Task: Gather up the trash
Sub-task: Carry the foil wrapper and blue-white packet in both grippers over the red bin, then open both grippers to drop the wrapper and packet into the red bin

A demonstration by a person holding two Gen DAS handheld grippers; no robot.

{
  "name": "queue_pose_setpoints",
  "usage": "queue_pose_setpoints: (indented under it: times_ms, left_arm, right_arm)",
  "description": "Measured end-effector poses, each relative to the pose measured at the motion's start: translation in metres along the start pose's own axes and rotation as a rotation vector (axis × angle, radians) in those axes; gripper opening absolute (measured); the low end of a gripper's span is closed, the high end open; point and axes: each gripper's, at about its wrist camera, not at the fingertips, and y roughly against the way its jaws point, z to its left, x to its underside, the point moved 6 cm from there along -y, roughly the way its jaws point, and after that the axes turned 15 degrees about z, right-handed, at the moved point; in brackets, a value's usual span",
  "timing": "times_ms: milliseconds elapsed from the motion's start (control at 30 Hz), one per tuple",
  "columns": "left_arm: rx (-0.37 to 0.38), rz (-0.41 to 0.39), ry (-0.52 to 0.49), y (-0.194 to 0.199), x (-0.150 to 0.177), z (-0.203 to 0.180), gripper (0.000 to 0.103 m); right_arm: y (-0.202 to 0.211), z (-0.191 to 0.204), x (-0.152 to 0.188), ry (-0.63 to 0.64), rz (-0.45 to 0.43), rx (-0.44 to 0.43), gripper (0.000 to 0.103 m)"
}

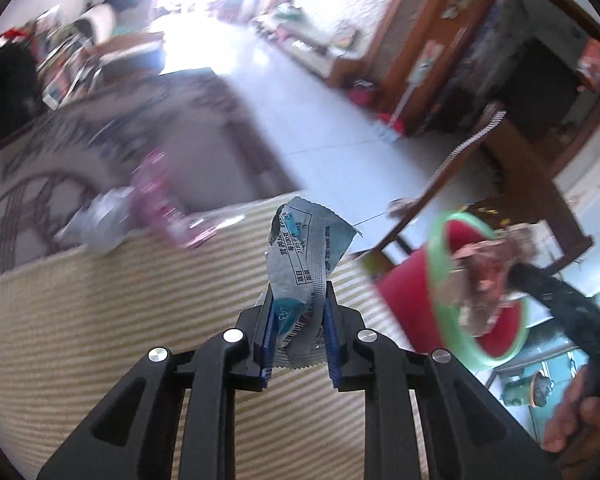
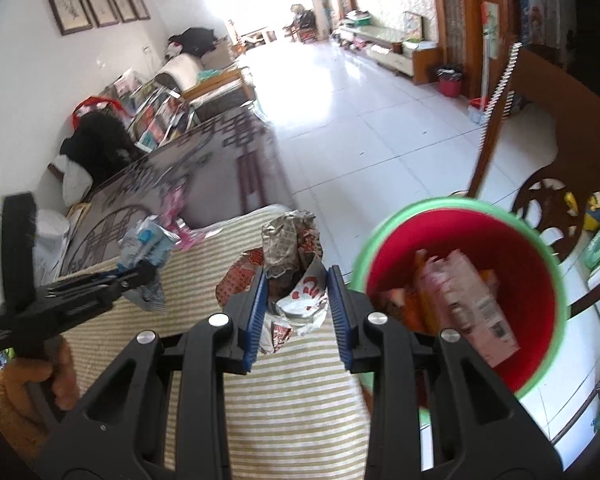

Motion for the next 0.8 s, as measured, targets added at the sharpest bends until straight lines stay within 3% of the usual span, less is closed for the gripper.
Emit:
queue_pose_setpoints:
  times_ms: [133,400,700,767,800]
  left_arm:
    - [0.069,-0.011,-0.058,0.003,-0.014,-0.051,0.018]
    - [0.124,0.012,-0.192,-0.013,-0.028,-0.142,0.018]
    - [0.164,0.051,-0.301,-0.034,-0.030,-0.198,0.019]
    - [0.164,0.059,-0.310,-0.038,-0.030,-0.201,0.023]
    - [0.158,0.063,-0.309,-0.039,-0.029,-0.200,0.041]
  right_arm:
    - [0.011,-0.040,-0.003,-0.051,-0.019,0.038,0.030]
    - [0.027,-0.113,0.002,-0.153,-0.032,0.108,0.030]
    - [0.032,-0.148,0.018,-0.213,-0.011,0.147,0.030]
    - [0.030,-0.149,0.020,-0.214,-0.003,0.150,0.030]
    - [0.027,-0.148,0.020,-0.210,0.009,0.154,0.036]
